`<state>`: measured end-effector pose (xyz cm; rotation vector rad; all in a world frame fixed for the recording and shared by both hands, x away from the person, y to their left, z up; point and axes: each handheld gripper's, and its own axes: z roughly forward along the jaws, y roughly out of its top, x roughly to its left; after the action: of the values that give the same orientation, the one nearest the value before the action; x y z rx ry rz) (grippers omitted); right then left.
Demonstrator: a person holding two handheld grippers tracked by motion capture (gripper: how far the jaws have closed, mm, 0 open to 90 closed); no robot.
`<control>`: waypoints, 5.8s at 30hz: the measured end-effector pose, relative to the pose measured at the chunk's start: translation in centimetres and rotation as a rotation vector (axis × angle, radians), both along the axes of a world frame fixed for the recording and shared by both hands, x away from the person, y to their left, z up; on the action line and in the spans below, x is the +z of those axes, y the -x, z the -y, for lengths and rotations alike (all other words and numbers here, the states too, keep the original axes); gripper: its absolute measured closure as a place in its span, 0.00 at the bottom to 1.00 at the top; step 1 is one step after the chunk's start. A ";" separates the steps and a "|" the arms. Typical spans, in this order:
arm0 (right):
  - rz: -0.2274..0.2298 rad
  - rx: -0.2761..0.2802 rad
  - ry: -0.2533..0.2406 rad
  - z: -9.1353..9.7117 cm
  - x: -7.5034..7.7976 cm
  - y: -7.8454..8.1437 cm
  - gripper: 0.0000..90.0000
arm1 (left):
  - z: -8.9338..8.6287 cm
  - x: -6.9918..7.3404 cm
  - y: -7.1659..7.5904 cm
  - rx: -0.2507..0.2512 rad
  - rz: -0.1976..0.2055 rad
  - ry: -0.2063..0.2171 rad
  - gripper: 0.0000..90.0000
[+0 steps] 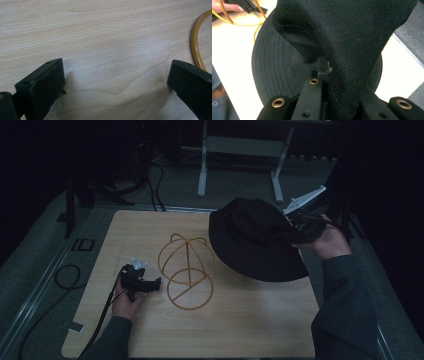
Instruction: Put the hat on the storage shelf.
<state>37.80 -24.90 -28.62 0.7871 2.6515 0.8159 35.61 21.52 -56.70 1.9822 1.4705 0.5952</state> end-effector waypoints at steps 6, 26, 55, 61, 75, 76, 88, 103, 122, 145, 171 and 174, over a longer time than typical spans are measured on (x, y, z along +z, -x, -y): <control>0.012 0.018 -0.023 -0.2 0.5 0.0 0.97 | 0.0 0.0 0.0 0.000 0.000 0.000 0.02; 0.019 0.067 -0.049 -0.9 2.0 -0.2 0.97 | 0.0 0.0 0.0 -0.004 -0.003 -0.003 0.02; 0.035 0.122 -0.081 -1.6 3.3 0.1 0.97 | 0.0 0.0 0.0 -0.008 -0.003 -0.004 0.02; 0.035 0.130 -0.086 -1.8 3.5 0.2 0.97 | 0.0 0.0 0.0 -0.009 -0.003 -0.004 0.02; 0.039 0.167 -0.100 -2.8 3.9 0.3 0.97 | 0.0 0.0 0.0 -0.010 -0.002 -0.005 0.02; 0.037 0.169 -0.099 -2.8 3.9 0.3 0.97 | 0.0 0.0 0.0 -0.010 -0.002 -0.005 0.02; 0.041 0.188 -0.105 -3.7 4.1 0.2 0.97 | 0.0 0.0 0.0 -0.010 -0.002 -0.005 0.02; 0.052 0.231 -0.127 -4.5 4.7 0.7 0.97 | 0.0 0.0 0.0 -0.010 -0.002 -0.004 0.02; 0.020 0.309 -0.101 -7.7 3.6 0.4 0.97 | 0.0 0.0 0.0 -0.010 -0.003 -0.003 0.02; -0.020 0.386 -0.089 -11.0 2.1 -0.2 0.95 | 0.0 0.0 0.0 -0.011 -0.003 -0.005 0.02; -0.069 0.315 0.027 -14.7 -1.3 -0.9 0.21 | 0.0 0.0 0.0 -0.010 -0.002 -0.007 0.02; -0.036 0.332 -0.061 -13.7 -0.2 -0.2 0.16 | 0.0 0.0 0.0 -0.010 -0.002 -0.008 0.02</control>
<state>38.03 -11.16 -28.80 0.3800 2.8440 0.9726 35.63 21.51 -56.67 1.9962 1.4604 0.5957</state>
